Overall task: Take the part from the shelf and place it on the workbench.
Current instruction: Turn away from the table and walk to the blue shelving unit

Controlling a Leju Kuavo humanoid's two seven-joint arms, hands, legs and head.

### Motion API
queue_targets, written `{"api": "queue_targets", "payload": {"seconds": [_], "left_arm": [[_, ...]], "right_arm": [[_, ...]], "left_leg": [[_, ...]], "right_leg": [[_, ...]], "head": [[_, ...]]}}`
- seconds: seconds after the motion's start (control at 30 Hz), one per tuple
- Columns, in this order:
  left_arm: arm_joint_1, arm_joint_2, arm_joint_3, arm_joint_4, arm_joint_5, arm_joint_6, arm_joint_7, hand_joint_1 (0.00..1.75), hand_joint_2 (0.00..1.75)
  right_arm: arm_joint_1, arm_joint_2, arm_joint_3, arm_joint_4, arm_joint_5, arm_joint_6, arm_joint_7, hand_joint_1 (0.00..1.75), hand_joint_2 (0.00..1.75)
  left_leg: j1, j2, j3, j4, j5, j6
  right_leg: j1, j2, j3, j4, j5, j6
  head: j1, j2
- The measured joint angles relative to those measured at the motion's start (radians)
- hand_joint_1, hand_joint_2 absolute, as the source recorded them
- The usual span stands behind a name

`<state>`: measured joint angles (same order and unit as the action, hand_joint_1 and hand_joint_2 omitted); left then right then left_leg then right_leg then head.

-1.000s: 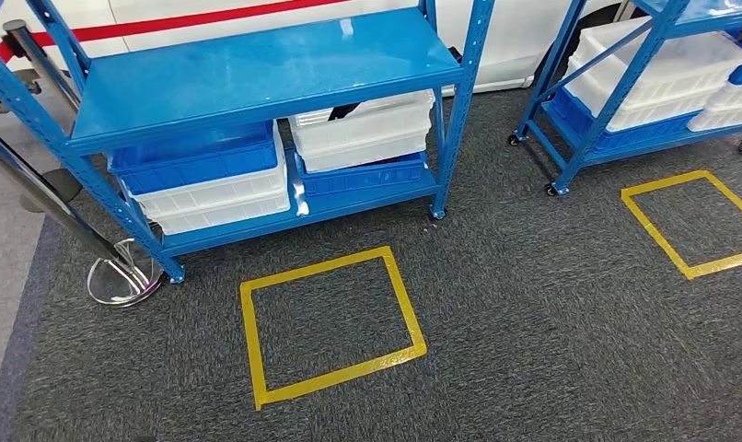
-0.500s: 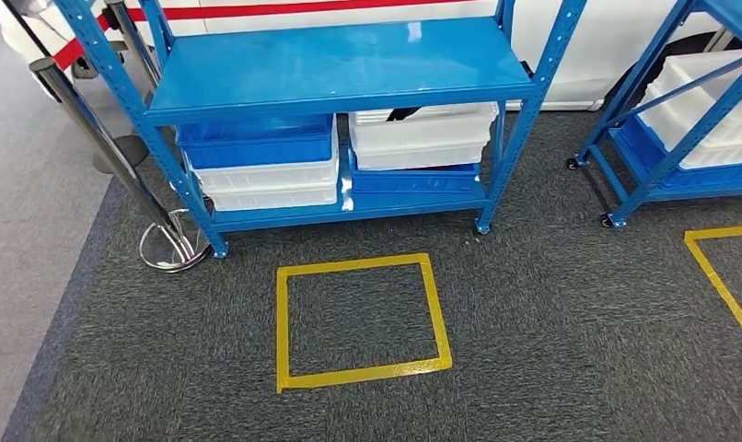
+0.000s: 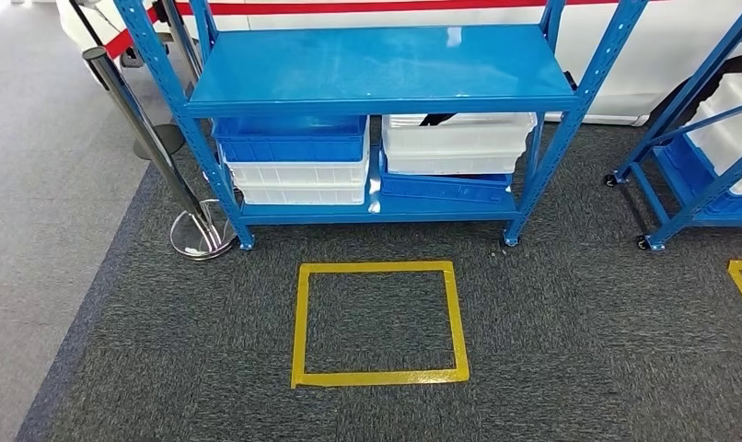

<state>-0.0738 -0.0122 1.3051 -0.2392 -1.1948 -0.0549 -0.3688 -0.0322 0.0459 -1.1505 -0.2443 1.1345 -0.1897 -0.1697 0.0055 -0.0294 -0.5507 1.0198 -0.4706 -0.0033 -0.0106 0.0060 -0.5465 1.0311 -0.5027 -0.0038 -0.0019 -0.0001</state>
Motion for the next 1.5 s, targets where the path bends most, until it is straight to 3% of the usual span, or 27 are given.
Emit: {"api": "queue_targets", "payload": {"seconds": [0.1, 0.2, 0.23, 0.27, 0.3, 0.37, 0.4, 0.43, 0.5, 0.6, 0.63, 0.7, 0.73, 0.77, 0.8, 0.83, 0.87, 0.93, 1.1, 1.17, 1.23, 1.27, 1.3, 1.33, 1.4, 1.43, 1.5], "left_arm": [[0.000, 0.000, 0.000, 0.000, 0.000, 0.000, 0.000, 0.00, 0.00], [0.000, 0.000, 0.000, 0.000, 0.000, 0.000, 0.000, 0.00, 0.00], [0.002, 0.000, 0.000, 0.000, 0.000, 0.000, 0.000, 0.00, 0.00], [0.003, -0.001, 0.000, 0.000, 0.000, 0.000, 0.000, 0.00, 0.00], [0.004, -0.001, 0.000, 0.000, 0.000, 0.000, 0.000, 0.00, 0.00], [0.005, 0.000, 0.000, 0.000, 0.000, 0.000, 0.000, 0.00, 0.00], [0.004, 0.000, 0.000, 0.000, 0.000, 0.000, 0.000, 0.00, 0.00], [0.003, 0.000, 0.000, 0.000, 0.000, 0.000, 0.000, 0.00, 0.00], [0.003, 0.000, 0.000, 0.000, 0.000, 0.000, 0.000, 0.00, 0.00], [0.005, -0.001, 0.000, 0.000, 0.000, 0.000, 0.000, 0.00, 0.00], [0.004, -0.002, 0.000, 0.000, 0.000, 0.000, 0.000, 0.00, 0.00], [0.003, -0.002, 0.000, 0.000, 0.000, 0.000, 0.000, 0.00, 0.00], [0.004, -0.003, 0.000, 0.000, 0.000, 0.000, 0.000, 0.00, 0.00], [0.004, -0.003, 0.000, 0.000, 0.000, -0.001, 0.000, 0.00, 0.00], [0.005, -0.004, 0.000, 0.000, 0.000, -0.001, 0.000, 0.00, 0.00], [0.006, -0.006, 0.000, 0.000, 0.000, -0.001, 0.000, 0.00, 0.00], [0.006, -0.008, 0.000, 0.000, 0.000, -0.002, 0.000, 0.00, 0.00], [0.005, -0.009, 0.000, 0.000, 0.000, -0.003, 0.000, 0.00, 0.00], [0.003, -0.010, 0.000, 0.000, 0.000, -0.003, 0.001, 0.00, 0.00], [0.003, -0.010, 0.000, 0.000, 0.000, -0.003, 0.001, 0.00, 0.00], [0.005, -0.011, 0.000, 0.000, 0.000, -0.003, 0.001, 0.00, 0.00], [0.006, -0.011, 0.000, 0.000, 0.000, -0.003, 0.001, 0.00, 0.00], [0.008, -0.011, 0.000, 0.000, 0.000, -0.003, 0.001, 0.00, 0.00], [0.009, -0.012, 0.000, 0.000, 0.000, -0.003, 0.001, 0.00, 0.00], [0.010, -0.011, 0.000, 0.000, 0.000, -0.003, 0.002, 0.00, 0.00], [0.010, -0.011, -0.001, 0.000, 0.000, -0.003, 0.002, 0.00, 0.00], [0.010, -0.010, -0.001, 0.000, 0.001, -0.003, 0.004, 0.00, 0.00]], "right_arm": [[0.001, 0.001, 0.000, 0.000, 0.000, 0.000, 0.000, 0.00, 0.00], [0.002, 0.002, 0.000, 0.000, 0.000, 0.000, 0.000, 0.00, 0.00], [0.002, 0.002, 0.000, 0.000, 0.000, 0.000, 0.000, 0.00, 0.00], [0.003, 0.002, 0.000, 0.000, 0.000, 0.000, 0.000, 0.00, 0.00], [0.003, 0.002, 0.000, 0.000, 0.000, 0.000, 0.000, 0.00, 0.00], [0.003, 0.004, 0.000, 0.000, 0.000, 0.001, 0.000, 0.00, 0.00], [0.003, 0.005, 0.000, 0.000, 0.000, 0.001, 0.000, 0.00, 0.00], [0.003, 0.006, 0.000, 0.000, 0.000, 0.002, 0.000, 0.00, 0.00], [0.001, 0.008, 0.000, 0.000, 0.000, 0.004, 0.000, 0.00, 0.00], [-0.001, 0.009, 0.000, 0.000, 0.000, 0.004, 0.000, 0.00, 0.00], [-0.001, 0.009, 0.000, 0.000, 0.000, 0.004, -0.001, 0.00, 0.00], [-0.001, 0.009, 0.000, 0.000, 0.000, 0.004, 0.000, 0.00, 0.00], [0.000, 0.009, 0.000, 0.000, 0.000, 0.004, 0.000, 0.00, 0.00], [0.001, 0.009, 0.000, 0.000, 0.000, 0.005, 0.000, 0.00, 0.00], [0.002, 0.009, 0.000, 0.000, 0.001, 0.006, 0.001, 0.00, 0.00], [0.003, 0.009, 0.000, 0.000, 0.002, 0.006, 0.001, 0.00, 0.00], [0.004, 0.009, 0.000, 0.000, 0.002, 0.007, 0.001, 0.00, 0.00], [0.002, 0.009, 0.000, 0.000, 0.003, 0.008, 0.002, 0.00, 0.00], [0.002, 0.010, 0.000, 0.000, 0.003, 0.010, 0.002, 0.00, 0.00], [0.003, 0.010, 0.000, -0.001, 0.003, 0.010, 0.003, 0.00, 0.00], [0.003, 0.010, -0.001, -0.001, 0.003, 0.010, 0.003, 0.00, 0.00], [0.003, 0.010, -0.001, -0.001, 0.003, 0.010, 0.003, 0.00, 0.00], [0.004, 0.010, -0.001, -0.001, 0.003, 0.010, 0.004, 0.00, 0.00], [0.004, 0.010, -0.001, -0.001, 0.003, 0.010, 0.004, 0.00, 0.00], [0.005, 0.012, -0.001, 0.000, 0.004, 0.010, 0.006, 0.00, 0.00], [0.004, 0.013, -0.001, 0.000, 0.005, 0.011, 0.008, 0.00, 0.00], [0.002, 0.016, -0.001, 0.000, 0.007, 0.012, 0.009, 0.00, 0.00]], "left_leg": [[0.005, 0.008, -0.013, 0.038, -0.025, -0.015], [0.007, 0.019, -0.100, 0.212, -0.104, -0.026], [0.007, 0.020, -0.127, 0.259, -0.115, -0.028], [0.007, 0.021, -0.139, 0.276, -0.108, -0.028], [0.007, 0.022, -0.133, 0.253, -0.080, -0.026], [0.005, 0.025, -0.081, 0.131, -0.004, -0.016], [0.001, 0.028, -0.054, 0.073, 0.018, -0.009], [-0.002, 0.031, -0.038, 0.035, 0.027, -0.003], [-0.007, 0.032, -0.029, 0.013, 0.019, 0.006], [0.002, 0.028, -0.015, -0.007, 0.019, 0.020], [0.005, 0.027, -0.009, -0.014, 0.020, 0.025], [0.004, 0.027, -0.002, -0.016, 0.014, 0.031], [0.004, 0.026, 0.001, -0.015, 0.010, 0.032], [0.004, 0.025, 0.005, -0.015, 0.006, 0.032], [0.004, 0.023, 0.012, -0.015, 0.001, 0.031], [0.004, 0.022, 0.019, -0.014, -0.005, 0.029], [0.004, 0.021, 0.026, -0.013, -0.012, 0.026], [0.000, 0.019, 0.034, -0.009, -0.027, 0.015], [0.000, 0.021, 0.041, 0.011, -0.055, -0.013], [0.003, 0.024, -0.005, 0.109, -0.098, -0.023], [0.005, 0.024, -0.086, 0.241, -0.140, -0.027], [0.005, 0.024, -0.114, 0.277, -0.139, -0.027], [0.005, 0.024, -0.126, 0.277, -0.116, -0.025], [0.004, 0.024, -0.121, 0.239, -0.075, -0.021], [-0.002, 0.026, -0.082, 0.114, 0.009, -0.004], [-0.007, 0.028, -0.063, 0.064, 0.027, 0.006], [-0.014, 0.031, -0.047, 0.023, 0.023, 0.020]], "right_leg": [[-0.003, -0.005, 0.008, -0.010, 0.004, -0.020], [-0.003, -0.011, 0.014, -0.013, 0.000, -0.032], [-0.002, -0.012, 0.016, -0.012, -0.002, -0.033], [-0.001, -0.012, 0.020, -0.012, -0.006, -0.033], [0.000, -0.012, 0.025, -0.011, -0.010, -0.032], [0.001, -0.013, 0.039, -0.011, -0.020, -0.028], [0.002, -0.014, 0.043, -0.010, -0.025, -0.024], [0.003, -0.014, 0.045, -0.010, -0.028, -0.019], [0.005, -0.016, 0.044, -0.012, -0.032, -0.009], [0.006, -0.018, 0.041, 0.009, -0.052, 0.007], [0.005, -0.016, 0.021, 0.050, -0.072, 0.011], [0.004, -0.012, -0.054, 0.176, -0.120, 0.016], [0.003, -0.011, -0.093, 0.231, -0.131, 0.018], [0.002, -0.011, -0.118, 0.255, -0.123, 0.019], [0.001, -0.011, -0.124, 0.244, -0.095, 0.020], [-0.001, -0.011, -0.111, 0.197, -0.052, 0.019], [-0.003, -0.010, -0.087, 0.132, -0.009, 0.018], [-0.002, -0.009, -0.044, 0.028, 0.033, 0.011], [0.000, -0.008, -0.018, -0.001, 0.018, -0.019], [-0.002, -0.010, -0.006, -0.005, 0.011, -0.030], [0.000, -0.011, 0.005, -0.005, 0.000, -0.035], [0.001, -0.010, 0.012, -0.005, -0.006, -0.036], [0.002, -0.010, 0.022, -0.005, -0.014, -0.035], [0.003, -0.010, 0.034, -0.005, -0.022, -0.034], [0.005, -0.010, 0.054, -0.006, -0.039, -0.030], [0.006, -0.009, 0.059, -0.007, -0.046, -0.026], [0.006, -0.009, 0.064, -0.011, -0.049, -0.015]], "head": [[-0.004, 0.000], [-0.012, 0.000], [-0.012, 0.000], [-0.012, 0.000], [-0.012, 0.000], [-0.012, 0.000], [-0.011, 0.000], [-0.011, 0.000], [-0.011, 0.000], [-0.008, 0.000], [-0.007, 0.000], [-0.004, 0.000], [-0.004, 0.000], [-0.004, 0.000], [-0.004, 0.000], [-0.004, 0.000], [-0.004, 0.000], [-0.002, 0.000], [-0.007, 0.000], [-0.012, 0.000], [-0.015, 0.000], [-0.015, 0.000], [-0.015, 0.000], [-0.015, 0.000], [-0.013, 0.000], [-0.012, 0.000], [-0.009, 0.000]]}}
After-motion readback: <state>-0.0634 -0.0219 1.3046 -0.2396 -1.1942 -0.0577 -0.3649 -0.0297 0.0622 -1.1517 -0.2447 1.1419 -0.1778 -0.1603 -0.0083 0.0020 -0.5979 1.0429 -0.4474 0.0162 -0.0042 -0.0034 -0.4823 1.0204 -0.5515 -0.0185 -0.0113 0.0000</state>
